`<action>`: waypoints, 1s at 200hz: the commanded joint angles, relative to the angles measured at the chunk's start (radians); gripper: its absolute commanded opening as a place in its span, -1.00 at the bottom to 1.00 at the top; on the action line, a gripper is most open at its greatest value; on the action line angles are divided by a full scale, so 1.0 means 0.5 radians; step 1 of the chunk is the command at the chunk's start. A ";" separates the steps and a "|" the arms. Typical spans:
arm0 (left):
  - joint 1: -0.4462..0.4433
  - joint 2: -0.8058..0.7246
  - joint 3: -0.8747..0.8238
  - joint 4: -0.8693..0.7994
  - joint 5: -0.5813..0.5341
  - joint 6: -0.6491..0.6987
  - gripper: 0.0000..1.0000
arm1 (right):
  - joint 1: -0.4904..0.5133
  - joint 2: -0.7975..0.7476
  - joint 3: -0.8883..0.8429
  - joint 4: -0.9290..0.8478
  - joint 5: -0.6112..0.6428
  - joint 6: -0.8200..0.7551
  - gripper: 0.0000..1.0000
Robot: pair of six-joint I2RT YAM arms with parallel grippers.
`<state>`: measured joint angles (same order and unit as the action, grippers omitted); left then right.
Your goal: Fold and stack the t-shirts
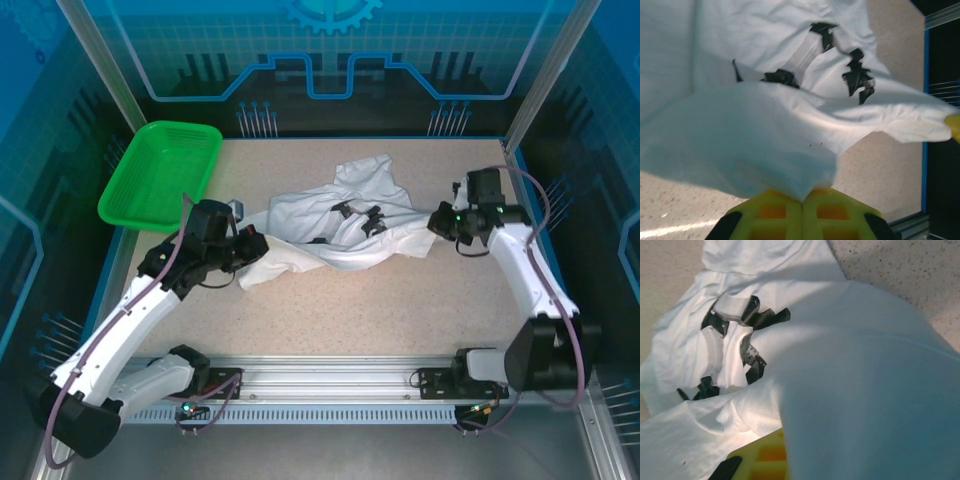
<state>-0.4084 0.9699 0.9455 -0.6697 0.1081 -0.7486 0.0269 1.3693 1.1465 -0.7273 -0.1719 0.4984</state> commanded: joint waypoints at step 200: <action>0.172 -0.118 -0.112 -0.385 -0.148 0.502 -1.00 | 0.347 0.512 0.320 0.166 -0.189 0.206 0.19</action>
<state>-0.3298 0.9054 0.9112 -0.9035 -0.0025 -0.5396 0.2344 1.5959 1.3705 -0.6704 -0.2043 0.5755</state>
